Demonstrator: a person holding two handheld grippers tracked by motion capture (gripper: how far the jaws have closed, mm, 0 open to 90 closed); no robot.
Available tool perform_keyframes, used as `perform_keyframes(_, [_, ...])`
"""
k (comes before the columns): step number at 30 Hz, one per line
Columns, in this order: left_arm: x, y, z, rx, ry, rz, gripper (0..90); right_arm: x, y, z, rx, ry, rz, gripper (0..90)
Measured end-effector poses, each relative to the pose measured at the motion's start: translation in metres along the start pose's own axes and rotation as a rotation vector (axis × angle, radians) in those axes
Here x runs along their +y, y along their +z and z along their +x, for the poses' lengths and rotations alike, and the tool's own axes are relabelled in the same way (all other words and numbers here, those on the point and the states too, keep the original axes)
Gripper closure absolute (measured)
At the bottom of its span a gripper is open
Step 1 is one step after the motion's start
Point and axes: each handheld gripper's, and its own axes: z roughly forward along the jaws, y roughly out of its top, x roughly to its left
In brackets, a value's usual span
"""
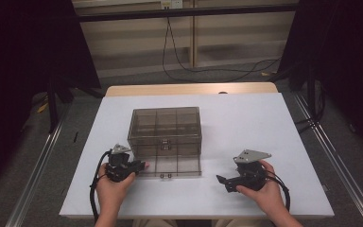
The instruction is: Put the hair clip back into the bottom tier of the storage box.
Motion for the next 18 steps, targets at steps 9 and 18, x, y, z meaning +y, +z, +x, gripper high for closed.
perform_keyframes(9, [0.0, 0.0012, -0.0001, 0.0, 0.007, 0.006, 74.4, -0.0001, 0.0006, 0.0011, 0.003, -0.003, 0.0, 9.3])
perform_keyframes(18, [0.0, -0.0001, 0.0003, -0.002, -0.001, -0.004, 73.0, -0.0001, 0.0008, 0.0013, 0.005, -0.002, 0.002, 9.3])
